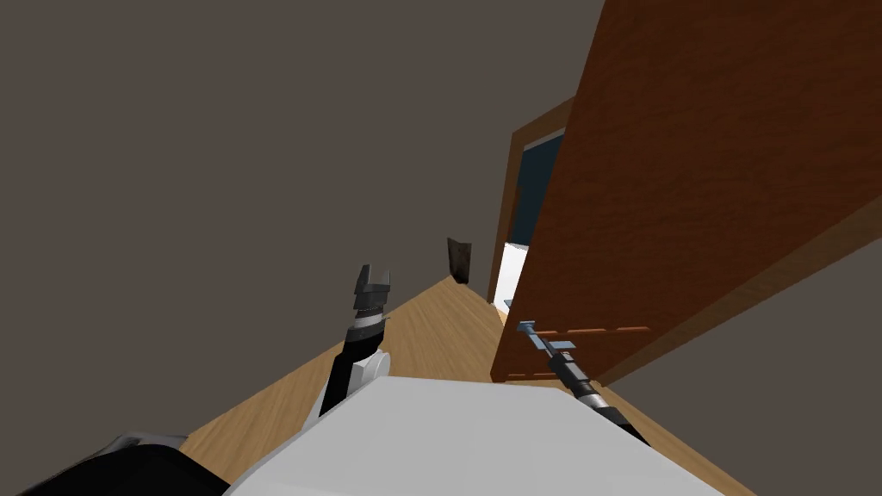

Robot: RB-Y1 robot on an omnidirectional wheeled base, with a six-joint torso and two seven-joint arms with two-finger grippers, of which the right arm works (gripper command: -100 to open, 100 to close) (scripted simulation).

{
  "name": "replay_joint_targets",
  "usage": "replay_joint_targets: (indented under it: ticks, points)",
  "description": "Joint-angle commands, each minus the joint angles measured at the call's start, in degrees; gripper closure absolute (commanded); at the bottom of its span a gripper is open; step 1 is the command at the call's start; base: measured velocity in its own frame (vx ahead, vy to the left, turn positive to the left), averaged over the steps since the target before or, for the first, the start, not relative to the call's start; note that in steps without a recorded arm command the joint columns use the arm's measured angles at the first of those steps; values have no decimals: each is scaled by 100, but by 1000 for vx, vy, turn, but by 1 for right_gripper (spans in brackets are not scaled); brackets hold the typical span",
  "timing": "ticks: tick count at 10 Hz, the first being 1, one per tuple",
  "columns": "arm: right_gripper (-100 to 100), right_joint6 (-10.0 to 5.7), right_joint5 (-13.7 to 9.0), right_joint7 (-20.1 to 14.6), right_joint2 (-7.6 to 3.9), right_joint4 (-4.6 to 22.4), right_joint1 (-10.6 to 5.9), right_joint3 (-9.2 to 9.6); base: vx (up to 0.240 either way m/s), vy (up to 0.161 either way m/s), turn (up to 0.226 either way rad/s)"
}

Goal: Pull the door open

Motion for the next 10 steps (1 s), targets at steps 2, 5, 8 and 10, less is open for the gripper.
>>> replay_joint_targets:
  ticks: [2,5,8,10]
  points:
    - [100,52,-205,69,-18,101,-200,302,-183,-57,88]
    - [100,138,-411,136,-54,169,-386,568,-181,-76,76]
    - [100,207,-493,170,-86,127,-420,646,-136,-54,49]
    - [100,111,-521,150,-115,202,-368,660,-179,-67,216]
